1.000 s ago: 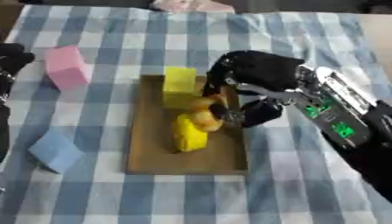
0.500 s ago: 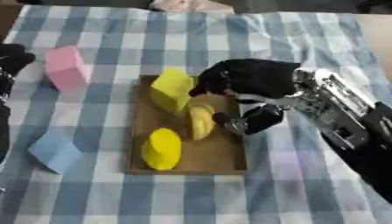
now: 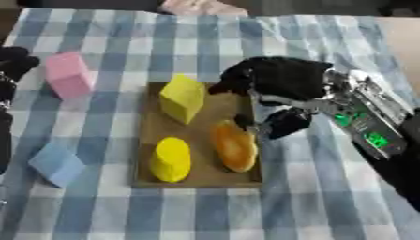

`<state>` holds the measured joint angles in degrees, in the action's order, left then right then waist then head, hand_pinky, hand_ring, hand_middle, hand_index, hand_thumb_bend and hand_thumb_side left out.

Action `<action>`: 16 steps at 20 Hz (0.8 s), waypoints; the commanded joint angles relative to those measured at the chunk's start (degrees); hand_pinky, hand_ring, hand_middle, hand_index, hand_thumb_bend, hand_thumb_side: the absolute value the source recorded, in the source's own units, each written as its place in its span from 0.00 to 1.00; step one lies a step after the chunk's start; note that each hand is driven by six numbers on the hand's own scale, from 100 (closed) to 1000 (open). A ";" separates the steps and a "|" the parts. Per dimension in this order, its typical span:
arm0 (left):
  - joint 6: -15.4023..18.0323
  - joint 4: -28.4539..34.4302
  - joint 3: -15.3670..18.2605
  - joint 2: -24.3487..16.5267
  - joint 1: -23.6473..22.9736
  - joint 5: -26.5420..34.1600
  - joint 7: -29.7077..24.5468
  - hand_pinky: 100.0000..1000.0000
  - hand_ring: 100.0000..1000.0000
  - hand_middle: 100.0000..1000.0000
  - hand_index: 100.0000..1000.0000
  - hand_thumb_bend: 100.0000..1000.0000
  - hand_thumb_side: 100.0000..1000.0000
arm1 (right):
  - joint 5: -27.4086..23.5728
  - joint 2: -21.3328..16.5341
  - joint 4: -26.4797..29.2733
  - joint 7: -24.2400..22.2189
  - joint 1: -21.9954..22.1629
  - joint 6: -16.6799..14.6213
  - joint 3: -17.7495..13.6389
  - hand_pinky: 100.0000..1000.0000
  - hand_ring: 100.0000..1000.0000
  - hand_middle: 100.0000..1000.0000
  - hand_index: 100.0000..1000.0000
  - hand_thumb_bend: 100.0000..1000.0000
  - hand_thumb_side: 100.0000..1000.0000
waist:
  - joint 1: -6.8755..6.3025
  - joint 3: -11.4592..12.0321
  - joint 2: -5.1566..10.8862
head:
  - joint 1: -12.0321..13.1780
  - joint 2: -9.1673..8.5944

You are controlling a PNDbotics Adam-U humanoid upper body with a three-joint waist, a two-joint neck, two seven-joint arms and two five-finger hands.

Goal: Pick up objects on the table and place them in the box.

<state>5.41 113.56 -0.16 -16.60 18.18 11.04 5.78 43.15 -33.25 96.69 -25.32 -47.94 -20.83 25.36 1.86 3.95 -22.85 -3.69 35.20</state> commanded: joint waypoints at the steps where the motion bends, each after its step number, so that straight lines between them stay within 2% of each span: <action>1: 0.02 1.03 0.32 -0.62 0.20 0.19 0.06 0.92 0.72 0.64 0.82 0.00 0.71 | -4.22 -2.92 4.38 1.53 -0.07 1.90 -2.83 0.84 0.80 0.70 0.91 0.00 0.13 | -0.17 -0.23 1.83 | 0.35 -0.39; 11: 0.43 1.03 0.54 -1.56 0.38 -0.05 0.21 0.92 0.72 0.65 0.82 0.00 0.69 | -19.02 -10.49 17.33 7.65 3.41 8.81 -14.22 0.84 0.76 0.70 0.91 0.00 0.12 | -0.72 -1.38 2.63 | 1.66 -0.20; 16: 1.30 1.03 0.46 -4.87 1.26 -2.11 -0.19 0.92 0.72 0.65 0.83 0.00 0.65 | -26.35 -14.02 17.89 14.88 7.71 8.56 -19.43 0.84 0.74 0.68 0.90 0.00 0.23 | -1.25 -1.95 2.48 | 2.27 -0.20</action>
<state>6.22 113.56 -0.12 -19.29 18.78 9.68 5.68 18.88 -44.68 113.43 -12.32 -39.79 -12.24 7.97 0.66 2.01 -21.65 -1.64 35.22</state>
